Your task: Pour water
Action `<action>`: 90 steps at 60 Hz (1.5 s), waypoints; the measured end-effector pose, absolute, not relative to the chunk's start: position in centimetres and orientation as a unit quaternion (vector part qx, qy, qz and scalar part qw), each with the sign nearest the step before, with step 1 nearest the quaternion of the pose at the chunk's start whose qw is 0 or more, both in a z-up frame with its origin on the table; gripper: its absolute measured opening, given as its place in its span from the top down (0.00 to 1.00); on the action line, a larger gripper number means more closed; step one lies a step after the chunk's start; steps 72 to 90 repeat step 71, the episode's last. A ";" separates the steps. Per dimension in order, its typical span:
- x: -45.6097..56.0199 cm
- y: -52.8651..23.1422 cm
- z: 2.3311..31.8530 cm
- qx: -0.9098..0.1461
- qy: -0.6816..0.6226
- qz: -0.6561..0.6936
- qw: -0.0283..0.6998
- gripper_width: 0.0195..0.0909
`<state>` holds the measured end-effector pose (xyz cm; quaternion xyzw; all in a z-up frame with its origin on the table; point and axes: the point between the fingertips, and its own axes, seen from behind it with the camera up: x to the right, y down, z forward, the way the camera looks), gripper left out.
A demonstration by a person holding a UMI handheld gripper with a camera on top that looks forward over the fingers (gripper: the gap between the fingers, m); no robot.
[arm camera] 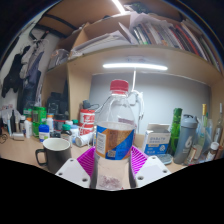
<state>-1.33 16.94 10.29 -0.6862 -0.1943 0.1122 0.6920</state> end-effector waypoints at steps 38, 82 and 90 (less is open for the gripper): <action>3.3 9.2 7.5 -0.753 -0.175 0.102 0.626 0.08; 8.3 -12.3 10.9 -0.754 -0.166 0.064 0.632 0.08; 8.3 -12.3 10.9 -0.754 -0.166 0.064 0.632 0.08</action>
